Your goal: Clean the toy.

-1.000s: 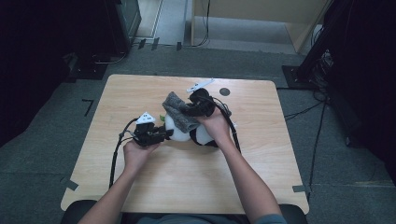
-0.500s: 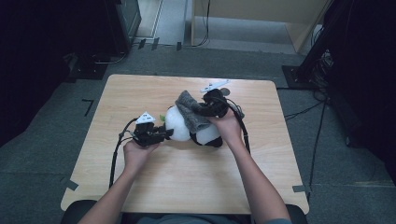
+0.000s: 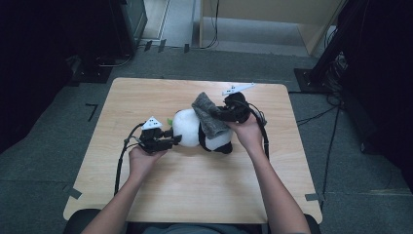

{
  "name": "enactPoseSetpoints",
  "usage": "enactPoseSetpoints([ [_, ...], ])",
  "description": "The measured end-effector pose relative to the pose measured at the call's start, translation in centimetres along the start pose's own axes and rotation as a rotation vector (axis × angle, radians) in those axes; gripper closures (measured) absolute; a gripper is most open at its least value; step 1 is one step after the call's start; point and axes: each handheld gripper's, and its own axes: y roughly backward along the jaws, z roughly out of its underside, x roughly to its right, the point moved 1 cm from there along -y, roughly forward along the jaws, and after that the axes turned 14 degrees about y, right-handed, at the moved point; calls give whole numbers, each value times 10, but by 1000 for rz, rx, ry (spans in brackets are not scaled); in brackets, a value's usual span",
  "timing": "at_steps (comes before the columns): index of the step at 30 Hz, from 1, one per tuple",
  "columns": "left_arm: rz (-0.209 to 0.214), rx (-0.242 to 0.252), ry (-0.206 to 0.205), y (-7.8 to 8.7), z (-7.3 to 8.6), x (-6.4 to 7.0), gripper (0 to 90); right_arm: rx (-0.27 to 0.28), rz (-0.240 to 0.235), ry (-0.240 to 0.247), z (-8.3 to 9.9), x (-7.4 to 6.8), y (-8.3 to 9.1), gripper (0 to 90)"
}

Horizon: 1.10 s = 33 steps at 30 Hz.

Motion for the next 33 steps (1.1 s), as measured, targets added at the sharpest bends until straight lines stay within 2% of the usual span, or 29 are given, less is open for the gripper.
enactPoseSetpoints([
  [2, 2, 3, 0, 0, 0, 0, 521, -4, 10, 10, 2, 1, 4, 758],
  [4, 9, 7, -5, -1, 0, 0, 487, -5, 16, 0, 5, 5, 7, 758],
  [7, -1, 7, -22, -3, 1, 1, 438, 2, 30, -12, 9, 9, 14, 757],
  [11, 0, 9, -17, -4, 1, 1, 408, 6, 47, -9, 12, 11, 24, 756],
  [19, 9, 4, -6, -3, 0, 0, 406, 8, 71, -40, 22, 20, 39, 756],
  [27, 15, 5, 4, -4, 0, -1, 408, -13, 92, -65, 36, 29, 48, 757],
  [30, 19, 5, 11, -4, 0, -1, 409, 5, 86, -63, 34, 27, 52, 761],
  [33, 19, 7, 11, -4, 0, 0, 410, 38, 63, -38, 22, 19, 56, 763],
])
